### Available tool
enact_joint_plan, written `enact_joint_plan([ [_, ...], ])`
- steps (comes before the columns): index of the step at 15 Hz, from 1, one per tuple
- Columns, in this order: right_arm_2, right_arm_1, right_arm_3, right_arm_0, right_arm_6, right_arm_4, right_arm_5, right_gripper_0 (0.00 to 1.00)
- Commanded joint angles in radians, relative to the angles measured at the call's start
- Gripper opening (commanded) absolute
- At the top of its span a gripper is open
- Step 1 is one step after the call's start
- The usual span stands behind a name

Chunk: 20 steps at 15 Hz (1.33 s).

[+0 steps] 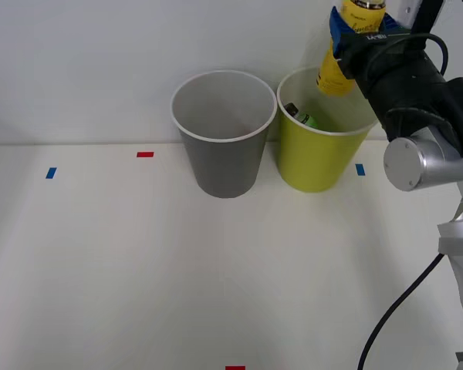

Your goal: Put cans in the gray bin, plastic bottles in the light green bin

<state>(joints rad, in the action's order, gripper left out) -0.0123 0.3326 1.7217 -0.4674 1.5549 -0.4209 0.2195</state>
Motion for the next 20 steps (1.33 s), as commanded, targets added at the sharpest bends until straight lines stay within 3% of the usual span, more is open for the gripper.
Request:
enact_joint_plan([
  [1,0.000,0.000,-0.001,0.009,-0.009,-0.012,0.000,1.00],
  [14,0.000,0.000,0.025,0.013,-0.030,-0.065,-0.023,1.00],
  [20,0.005,0.009,0.144,0.072,-0.045,-0.099,-0.023,1.00],
])
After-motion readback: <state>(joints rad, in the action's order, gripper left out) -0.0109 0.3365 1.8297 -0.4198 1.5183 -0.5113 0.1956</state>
